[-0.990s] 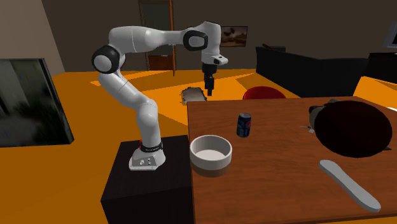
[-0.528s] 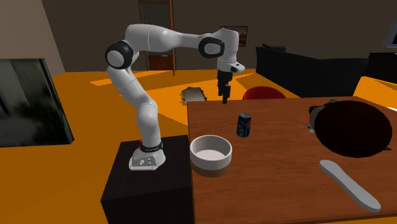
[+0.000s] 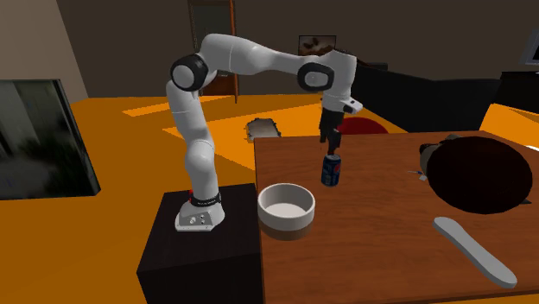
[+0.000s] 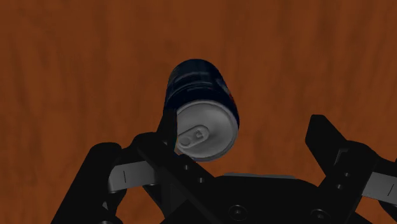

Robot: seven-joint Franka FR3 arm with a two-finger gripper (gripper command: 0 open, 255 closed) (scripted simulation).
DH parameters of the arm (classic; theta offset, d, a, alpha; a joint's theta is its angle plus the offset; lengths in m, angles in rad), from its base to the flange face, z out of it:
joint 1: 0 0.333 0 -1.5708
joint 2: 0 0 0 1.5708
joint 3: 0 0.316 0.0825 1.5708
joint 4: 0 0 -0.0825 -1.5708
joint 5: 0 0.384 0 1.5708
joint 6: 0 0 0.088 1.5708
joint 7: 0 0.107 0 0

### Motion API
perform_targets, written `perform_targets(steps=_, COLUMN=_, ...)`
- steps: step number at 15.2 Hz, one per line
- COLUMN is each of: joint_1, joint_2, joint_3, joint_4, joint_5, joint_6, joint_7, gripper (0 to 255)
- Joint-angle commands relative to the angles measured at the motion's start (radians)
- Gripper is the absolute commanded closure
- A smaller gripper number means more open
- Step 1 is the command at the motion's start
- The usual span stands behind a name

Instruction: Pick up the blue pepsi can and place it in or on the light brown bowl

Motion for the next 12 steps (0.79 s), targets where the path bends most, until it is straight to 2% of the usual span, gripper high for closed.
perform_targets(steps=1, joint_1=-0.007, joint_2=0.079, joint_3=-0.02, joint_4=0.062, joint_5=0.024, joint_6=0.009, joint_7=-0.036, gripper=0)
perform_targets(steps=3, joint_1=-0.018, joint_2=0.154, joint_3=-0.036, joint_4=0.126, joint_5=0.051, joint_6=0.011, joint_7=-0.071, gripper=0)
perform_targets(steps=12, joint_1=-0.015, joint_2=0.157, joint_3=-0.03, joint_4=0.028, joint_5=0.055, joint_6=0.112, joint_7=-0.074, gripper=0)
